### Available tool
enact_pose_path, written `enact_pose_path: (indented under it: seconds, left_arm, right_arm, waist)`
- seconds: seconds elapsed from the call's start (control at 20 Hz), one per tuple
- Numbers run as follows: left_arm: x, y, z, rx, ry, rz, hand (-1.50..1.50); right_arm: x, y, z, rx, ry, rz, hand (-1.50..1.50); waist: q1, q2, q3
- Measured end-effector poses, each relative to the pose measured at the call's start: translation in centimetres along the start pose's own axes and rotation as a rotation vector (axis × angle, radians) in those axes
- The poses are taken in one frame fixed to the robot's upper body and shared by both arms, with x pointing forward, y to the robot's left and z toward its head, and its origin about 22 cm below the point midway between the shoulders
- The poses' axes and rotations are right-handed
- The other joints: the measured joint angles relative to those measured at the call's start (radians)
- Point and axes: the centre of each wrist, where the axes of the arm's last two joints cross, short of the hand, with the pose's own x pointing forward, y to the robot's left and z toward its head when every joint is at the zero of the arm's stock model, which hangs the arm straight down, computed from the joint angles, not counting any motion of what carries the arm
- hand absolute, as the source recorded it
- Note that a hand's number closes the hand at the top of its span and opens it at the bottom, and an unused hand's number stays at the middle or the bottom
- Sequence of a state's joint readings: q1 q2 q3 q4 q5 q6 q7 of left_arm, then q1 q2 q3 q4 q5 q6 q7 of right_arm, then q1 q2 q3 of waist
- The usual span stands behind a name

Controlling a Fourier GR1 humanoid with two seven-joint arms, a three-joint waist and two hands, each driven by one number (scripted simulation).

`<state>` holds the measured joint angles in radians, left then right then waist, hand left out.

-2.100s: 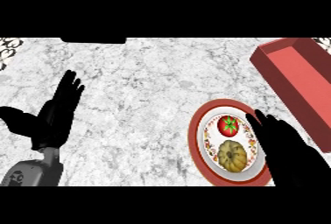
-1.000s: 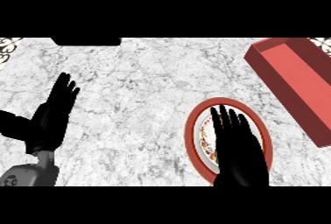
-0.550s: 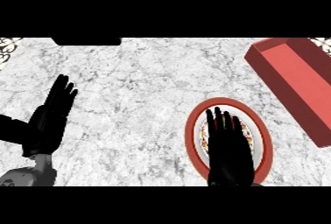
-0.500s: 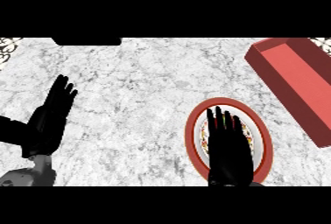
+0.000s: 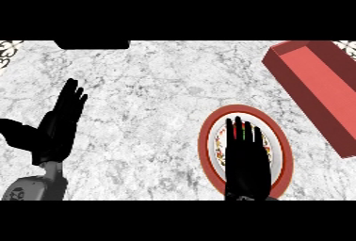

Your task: Pick the squash from the plate and place it in the cardboard box

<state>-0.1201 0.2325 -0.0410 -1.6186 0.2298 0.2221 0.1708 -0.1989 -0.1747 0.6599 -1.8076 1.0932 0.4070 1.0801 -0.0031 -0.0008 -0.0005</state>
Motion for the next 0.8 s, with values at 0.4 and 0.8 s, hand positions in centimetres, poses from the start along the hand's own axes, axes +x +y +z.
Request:
enact_pose_path:
  seconds: [0.4,0.8]
  left_arm:
    - [0.4,0.2,0.2,-0.002,-0.006,0.001,0.0]
    - [0.3,0.2,0.8,-0.008,-0.003,0.007,0.0]
  right_arm:
    - [-0.5,0.4,-0.5,0.025,0.024,0.003,-1.5]
    - [-0.7,1.2,-1.0,0.048,0.067,0.011,-1.5]
  waist:
    - [0.002,0.0,0.0]
    - [0.003,0.0,0.0]
